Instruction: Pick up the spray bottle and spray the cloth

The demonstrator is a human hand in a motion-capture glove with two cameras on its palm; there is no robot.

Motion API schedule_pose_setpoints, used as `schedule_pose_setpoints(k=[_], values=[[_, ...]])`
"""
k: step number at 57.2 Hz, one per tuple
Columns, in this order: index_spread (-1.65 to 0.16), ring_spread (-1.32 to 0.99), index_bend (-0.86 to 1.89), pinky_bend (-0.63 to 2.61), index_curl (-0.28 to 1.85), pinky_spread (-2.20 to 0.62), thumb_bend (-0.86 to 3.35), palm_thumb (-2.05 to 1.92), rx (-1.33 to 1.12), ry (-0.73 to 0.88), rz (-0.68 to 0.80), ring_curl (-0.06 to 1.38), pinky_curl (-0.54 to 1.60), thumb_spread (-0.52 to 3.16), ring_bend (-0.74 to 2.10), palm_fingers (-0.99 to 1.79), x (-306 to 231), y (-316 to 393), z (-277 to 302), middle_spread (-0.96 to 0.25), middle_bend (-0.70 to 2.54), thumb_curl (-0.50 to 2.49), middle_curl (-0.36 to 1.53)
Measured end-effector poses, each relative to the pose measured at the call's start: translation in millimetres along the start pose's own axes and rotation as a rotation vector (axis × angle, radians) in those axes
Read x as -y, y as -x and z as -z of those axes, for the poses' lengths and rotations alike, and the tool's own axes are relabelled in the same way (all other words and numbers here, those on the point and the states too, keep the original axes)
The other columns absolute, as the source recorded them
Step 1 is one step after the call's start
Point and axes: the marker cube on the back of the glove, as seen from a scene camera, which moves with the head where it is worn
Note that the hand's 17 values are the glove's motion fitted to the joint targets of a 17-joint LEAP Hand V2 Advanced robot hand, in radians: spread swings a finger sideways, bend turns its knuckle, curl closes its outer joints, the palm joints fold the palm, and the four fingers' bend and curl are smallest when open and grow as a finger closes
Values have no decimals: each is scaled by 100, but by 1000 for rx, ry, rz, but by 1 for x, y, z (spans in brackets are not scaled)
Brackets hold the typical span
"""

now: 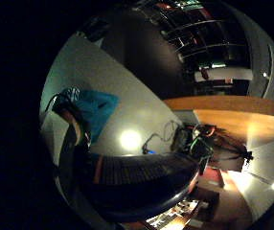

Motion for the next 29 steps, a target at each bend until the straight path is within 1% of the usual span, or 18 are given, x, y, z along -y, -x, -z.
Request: schedule_pose_setpoints(k=[3,5,6,8,9,11,12,13,16,17,18,19,21,22,23,26,29], values=[[-13,-19,45,32,51,-27,-3,96,5,10,-90,45,40,1,58,140,4,11,-8,-12,61,73,49],[-13,-19,45,32,51,-27,-3,96,4,19,-90,45,40,1,58,140,4,17,-14,-12,61,73,49],[-13,-19,45,32,51,-27,-3,95,2,24,-115,45,40,1,58,140,5,21,-16,-12,61,73,49],[-13,-19,45,32,51,-27,-3,95,2,31,-205,45,40,1,58,140,9,25,-21,-12,61,73,49],[-13,-19,45,32,51,-27,-3,95,7,33,-202,45,40,1,58,140,8,26,-23,-12,61,73,49],[-13,-19,45,32,51,-27,-3,95,17,34,-107,45,40,1,58,140,5,30,-26,-12,61,74,49],[-13,-19,45,32,51,-27,-3,95,17,35,-94,45,40,1,58,140,5,32,-27,-12,61,74,49],[-13,-20,45,32,51,-27,-3,95,10,36,-136,45,40,1,58,140,6,33,-28,-12,61,74,49],[-13,-20,45,32,51,-27,-3,95,-20,36,-370,45,40,1,58,140,13,26,-28,-12,61,74,49],[-13,-20,45,32,51,-27,-3,95,-16,32,-392,45,40,1,58,140,13,25,-27,-12,61,74,49],[-13,-20,45,32,51,-27,-3,95,0,26,-367,45,40,1,58,140,12,24,-25,-12,61,74,49],[-13,-20,45,32,51,-27,-3,95,26,17,-297,45,40,1,58,140,10,25,-22,-12,61,74,49],[-13,-19,45,32,51,-27,-3,95,86,-4,-97,45,40,1,58,140,5,31,-14,-12,61,74,49],[-13,-19,45,32,51,-27,-3,95,109,-16,-26,45,40,1,58,140,4,34,-10,-12,61,74,49],[-13,-19,45,32,51,-27,-3,95,128,-28,8,45,40,1,58,140,4,36,-6,-12,61,74,49],[-13,-19,45,32,51,-27,-3,95,194,-67,16,45,40,1,58,140,7,37,8,-12,61,74,49],[-13,-19,45,32,51,-27,-3,95,280,-112,-21,45,40,1,58,140,13,40,25,-12,61,74,49]])
